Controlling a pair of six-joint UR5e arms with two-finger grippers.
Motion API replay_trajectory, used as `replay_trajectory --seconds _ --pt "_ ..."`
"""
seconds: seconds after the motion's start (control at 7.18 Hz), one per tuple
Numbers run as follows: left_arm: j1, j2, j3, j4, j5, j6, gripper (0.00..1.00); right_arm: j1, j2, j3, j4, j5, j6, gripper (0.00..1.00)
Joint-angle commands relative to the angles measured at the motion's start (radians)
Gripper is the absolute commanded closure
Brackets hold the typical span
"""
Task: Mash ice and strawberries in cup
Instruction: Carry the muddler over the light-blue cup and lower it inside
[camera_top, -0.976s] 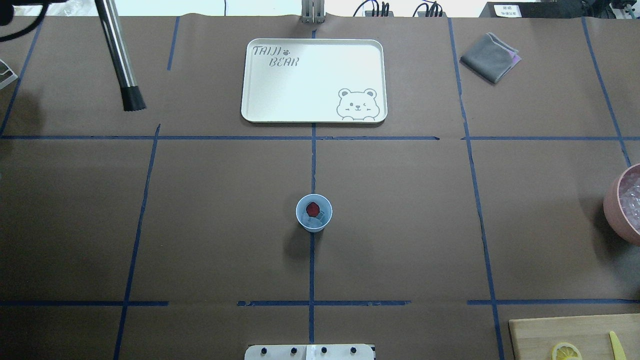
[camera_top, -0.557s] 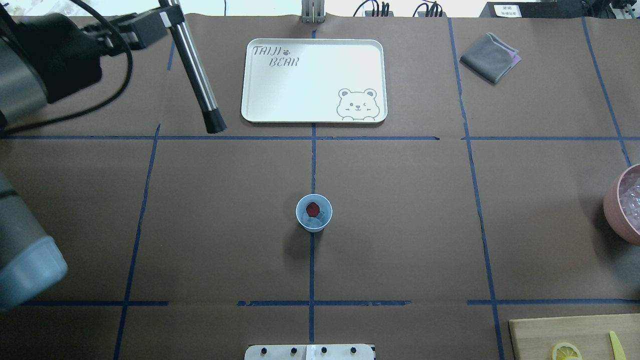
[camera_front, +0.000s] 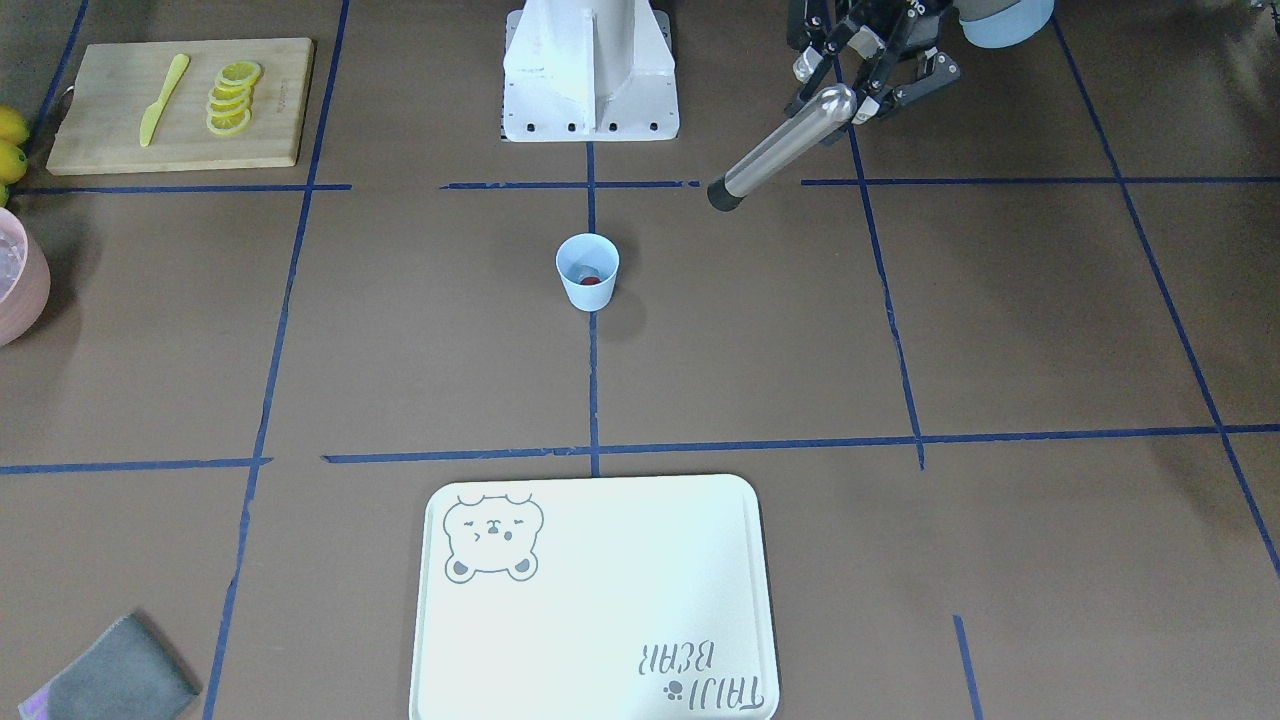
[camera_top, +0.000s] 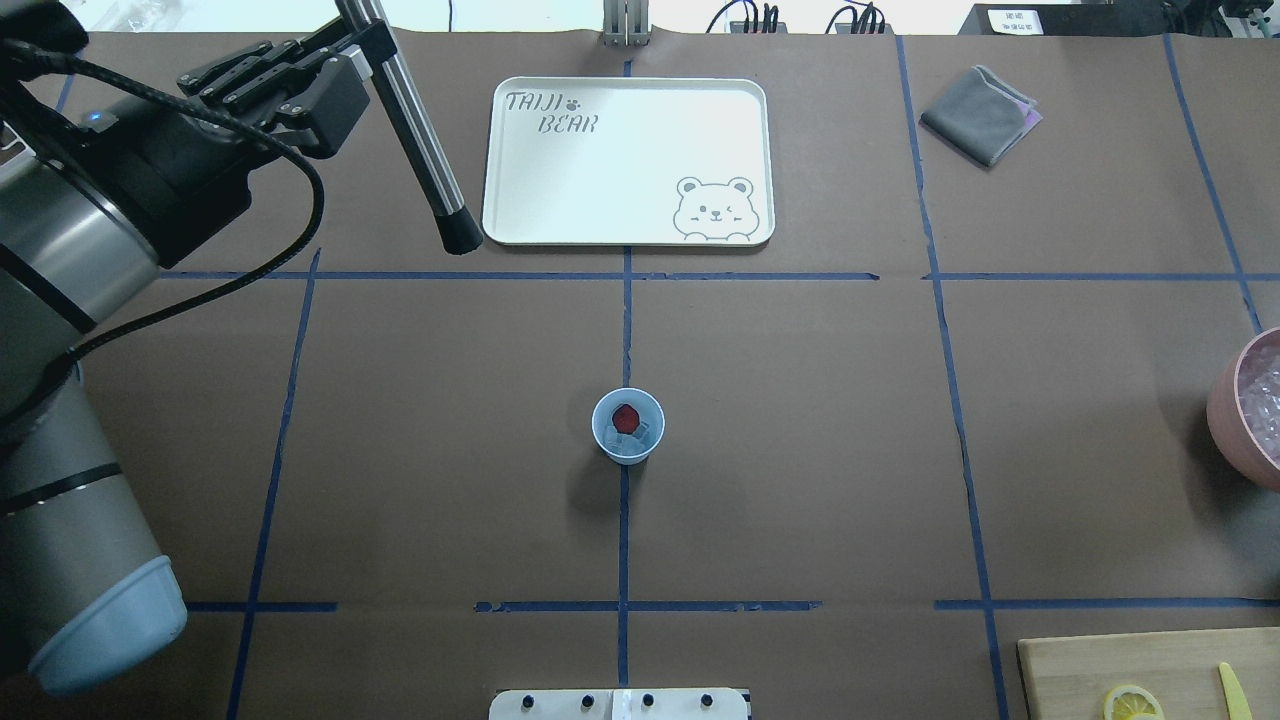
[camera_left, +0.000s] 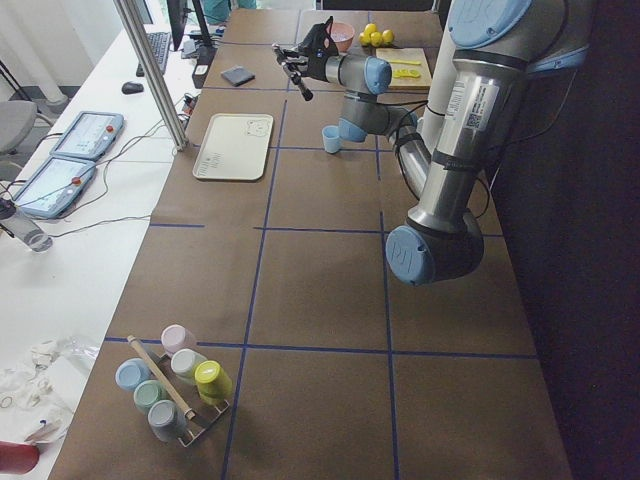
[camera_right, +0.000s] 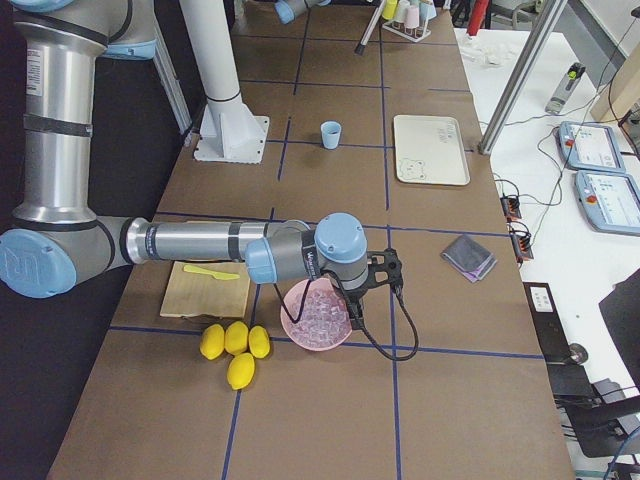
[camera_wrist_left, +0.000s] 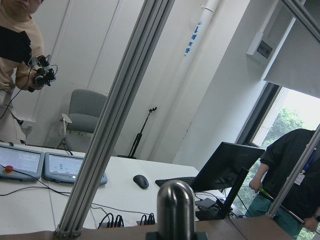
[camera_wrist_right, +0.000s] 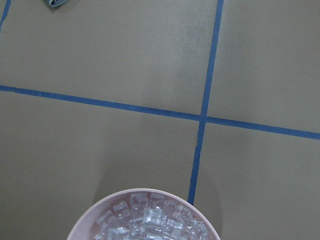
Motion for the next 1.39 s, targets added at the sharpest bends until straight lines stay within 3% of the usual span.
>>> replay_trajectory --seconds 0.0,0.28,0.7,0.98,1.25 --pt "0.143 -0.01 0.022 -0.047 0.181 0.149 1.0 0.0 0.001 0.0 0.002 0.0 0.0 0.01" --pt "0.298 -0.048 0.025 -0.065 0.344 0.255 1.0 -0.002 0.001 0.0 0.002 -0.002 -0.001 0.01" --pt "0.39 -0.057 0.048 -0.069 0.452 0.359 1.0 -0.002 0.015 -0.001 0.0 0.0 -0.003 0.01" --pt "0.392 -0.173 0.162 -0.07 0.455 0.358 1.0 -0.002 0.015 -0.003 -0.001 -0.002 -0.003 0.01" --pt "0.392 -0.182 0.191 -0.143 0.434 0.357 1.0 -0.002 0.016 -0.007 -0.001 -0.005 -0.003 0.01"
